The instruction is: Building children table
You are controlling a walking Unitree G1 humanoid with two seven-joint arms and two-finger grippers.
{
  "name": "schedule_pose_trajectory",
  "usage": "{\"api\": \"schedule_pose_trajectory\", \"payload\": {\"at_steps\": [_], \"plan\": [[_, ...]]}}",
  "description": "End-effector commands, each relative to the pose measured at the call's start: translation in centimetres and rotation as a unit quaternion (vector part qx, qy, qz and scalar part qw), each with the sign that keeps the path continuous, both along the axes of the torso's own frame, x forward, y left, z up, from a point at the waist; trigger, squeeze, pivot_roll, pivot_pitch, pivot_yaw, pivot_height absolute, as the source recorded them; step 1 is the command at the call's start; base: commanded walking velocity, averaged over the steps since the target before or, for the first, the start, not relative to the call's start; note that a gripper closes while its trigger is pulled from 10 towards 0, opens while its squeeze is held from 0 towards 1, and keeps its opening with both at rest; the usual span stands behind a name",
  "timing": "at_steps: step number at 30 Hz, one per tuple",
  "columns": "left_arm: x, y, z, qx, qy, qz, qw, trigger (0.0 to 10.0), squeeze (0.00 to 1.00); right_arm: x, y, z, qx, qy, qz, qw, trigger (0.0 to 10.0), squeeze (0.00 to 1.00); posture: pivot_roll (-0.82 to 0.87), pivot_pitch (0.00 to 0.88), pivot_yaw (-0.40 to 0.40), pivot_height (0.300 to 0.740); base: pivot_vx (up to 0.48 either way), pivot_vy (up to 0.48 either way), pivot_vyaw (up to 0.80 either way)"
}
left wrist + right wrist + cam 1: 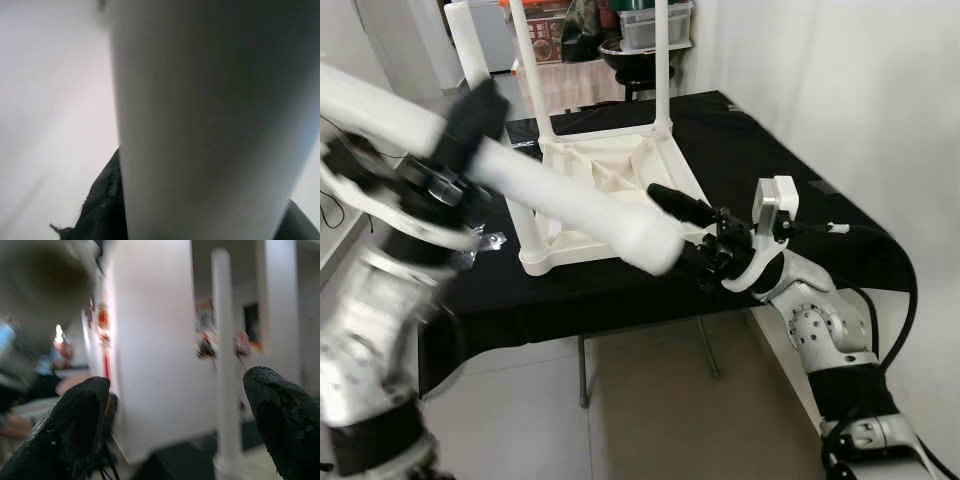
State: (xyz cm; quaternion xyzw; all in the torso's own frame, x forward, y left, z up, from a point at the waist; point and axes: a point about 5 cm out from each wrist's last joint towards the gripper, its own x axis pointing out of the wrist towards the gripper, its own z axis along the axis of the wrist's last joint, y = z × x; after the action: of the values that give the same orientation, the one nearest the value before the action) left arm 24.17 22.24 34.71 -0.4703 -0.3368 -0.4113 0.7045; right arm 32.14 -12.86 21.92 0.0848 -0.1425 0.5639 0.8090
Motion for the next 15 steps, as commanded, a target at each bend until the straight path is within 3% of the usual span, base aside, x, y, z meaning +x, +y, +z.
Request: {"api": "schedule_pose_trajectory", "payload": {"at_steps": [1, 4, 5, 6, 7, 9, 10, 11, 12, 13, 14, 15], "plan": [[-0.6, 1.2, 0.8, -0.017, -0.024, 0.018, 0.999, 0.0, 0.0, 0.1, 0.2, -1.2, -0.025, 0.015, -0.008, 1.0, 10.0, 1.0, -0.07, 0.0, 0.058, 0.74, 0.0, 0.0, 0.0], [-0.7, 2.1, 1.6, -0.011, -0.032, 0.04, 0.999, 0.0, 0.0, 0.0, 0.1, -1.7, -0.051, 0.013, -0.011, 0.999, 10.0, 1.0, -0.07, 0.0, 0.058, 0.74, 0.0, 0.0, 0.0], [-0.7, 2.7, 2.1, 0.004, -0.032, 0.066, 0.997, 0.0, 0.0, 0.2, 0.0, -2.6, -0.107, 0.009, -0.025, 0.994, 10.0, 1.0, -0.08, 0.0, 0.056, 0.74, 0.0, 0.0, 0.0], [-0.7, 2.7, 2.1, 0.004, -0.032, 0.066, 0.997, 0.0, 0.0, 0.2, 0.0, -2.6, -0.107, 0.009, -0.025, 0.994, 10.0, 1.0, -0.08, 0.0, 0.056, 0.74, 0.0, 0.0, 0.0], [-0.2, 2.8, 2.1, 0.024, -0.021, 0.09, 0.995, 0.0, 0.0, 0.2, -0.1, -3.6, -0.167, 0.001, -0.034, 0.985, 10.0, 1.0, -0.08, 0.0, 0.055, 0.74, 0.0, 0.0, 0.0], [-0.2, 2.8, 2.1, 0.024, -0.021, 0.09, 0.995, 0.0, 0.0, 0.2, -0.1, -3.6, -0.167, 0.001, -0.034, 0.985, 10.0, 1.0, -0.08, 0.0, 0.055, 0.74, 0.0, 0.0, 0.0], [0.9, 2.2, 1.5, 0.075, 0.015, 0.121, 0.99, 0.0, 0.0, 0.2, -0.2, -4.1, -0.213, -0.012, -0.036, 0.976, 10.0, 1.0, -0.08, 0.0, 0.055, 0.74, 0.0, 0.0, 0.0], [0.9, 2.2, 1.5, 0.075, 0.015, 0.121, 0.99, 0.0, 0.0, 0.2, -0.2, -4.1, -0.213, -0.012, -0.036, 0.976, 10.0, 1.0, -0.08, 0.0, 0.055, 0.74, 0.0, 0.0, 0.0], [2.4, 1.0, 0.1, 0.156, 0.067, 0.158, 0.973, 0.0, 0.0, 0.2, -0.2, -4.2, -0.248, -0.03, -0.039, 0.968, 10.0, 1.0, -0.08, 0.0, 0.055, 0.74, 0.0, 0.0, 0.0], [2.4, 1.0, 0.1, 0.156, 0.067, 0.158, 0.973, 0.0, 0.0, 0.2, -0.2, -4.2, -0.248, -0.03, -0.039, 0.968, 10.0, 1.0, -0.08, 0.0, 0.055, 0.74, 0.0, 0.0, 0.0], [4.2, -0.8, -2.4, 0.263, 0.121, 0.183, 0.939, 0.0, 0.0, 0.2, -0.1, -3.8, -0.266, -0.05, -0.04, 0.962, 10.0, 1.0, -0.08, 0.0, 0.058, 0.74, 0.0, 0.0, 0.0], [4.2, -0.8, -2.4, 0.263, 0.121, 0.183, 0.939, 0.0, 0.0, 0.2, -0.1, -3.8, -0.266, -0.05, -0.04, 0.962, 10.0, 1.0, -0.08, 0.0, 0.058, 0.74, 0.0, 0.0, 0.0]]}}
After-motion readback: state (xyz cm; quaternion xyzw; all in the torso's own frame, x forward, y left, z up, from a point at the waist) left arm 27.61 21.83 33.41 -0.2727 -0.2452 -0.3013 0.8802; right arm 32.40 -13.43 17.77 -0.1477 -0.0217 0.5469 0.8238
